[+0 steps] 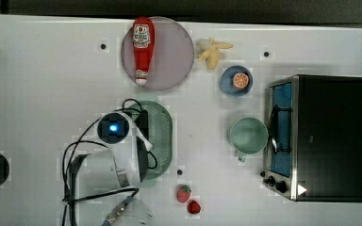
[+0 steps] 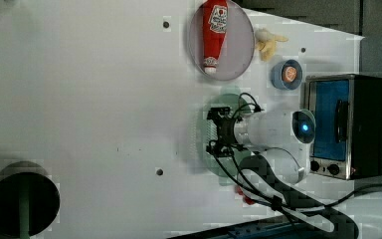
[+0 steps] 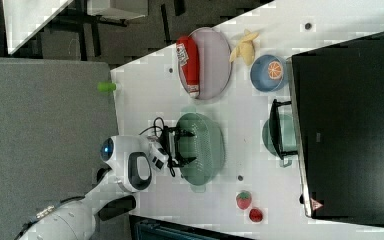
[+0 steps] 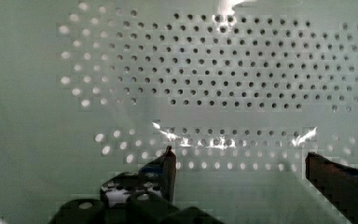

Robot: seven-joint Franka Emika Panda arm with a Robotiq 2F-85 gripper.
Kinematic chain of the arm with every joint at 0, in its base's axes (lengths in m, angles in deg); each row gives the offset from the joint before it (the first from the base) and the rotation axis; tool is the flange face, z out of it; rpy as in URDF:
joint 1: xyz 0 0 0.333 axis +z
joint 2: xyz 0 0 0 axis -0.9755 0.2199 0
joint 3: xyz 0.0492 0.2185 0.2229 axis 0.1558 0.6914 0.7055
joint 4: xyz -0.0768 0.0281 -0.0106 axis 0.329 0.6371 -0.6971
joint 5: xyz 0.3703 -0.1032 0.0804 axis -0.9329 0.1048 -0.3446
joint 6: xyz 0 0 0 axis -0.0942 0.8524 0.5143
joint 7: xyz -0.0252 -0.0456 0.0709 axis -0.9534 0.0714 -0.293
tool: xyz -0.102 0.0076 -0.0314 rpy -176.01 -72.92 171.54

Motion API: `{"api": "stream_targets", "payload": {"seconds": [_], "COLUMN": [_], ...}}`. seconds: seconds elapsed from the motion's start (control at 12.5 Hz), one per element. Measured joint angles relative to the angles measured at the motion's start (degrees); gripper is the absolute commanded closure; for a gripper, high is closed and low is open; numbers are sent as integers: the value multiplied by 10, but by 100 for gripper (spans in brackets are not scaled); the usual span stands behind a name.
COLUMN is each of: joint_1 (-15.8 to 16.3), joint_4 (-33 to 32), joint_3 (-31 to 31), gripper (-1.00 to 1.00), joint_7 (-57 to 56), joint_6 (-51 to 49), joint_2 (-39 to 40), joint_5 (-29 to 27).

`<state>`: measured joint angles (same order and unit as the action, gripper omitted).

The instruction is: Drag strainer right to left.

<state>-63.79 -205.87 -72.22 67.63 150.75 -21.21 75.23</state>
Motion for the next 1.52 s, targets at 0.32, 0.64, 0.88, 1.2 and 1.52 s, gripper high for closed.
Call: {"api": "stream_targets", "payload": {"seconds": [0.32, 0.64, 0.88, 1.2, 1.52], "joint_1": [37, 68, 105, 125, 150], "joint_4": [40, 73, 88, 109, 156], "joint_3": [12, 9, 0, 19, 6], "gripper": [-100, -100, -100, -100, -100], "joint_7": [19, 55, 86, 96, 106], "joint_6": [-15, -38, -41, -46, -31], "joint_2": [34, 47, 45, 48, 74], "joint_5": [-18, -44, -40, -77, -86]}}
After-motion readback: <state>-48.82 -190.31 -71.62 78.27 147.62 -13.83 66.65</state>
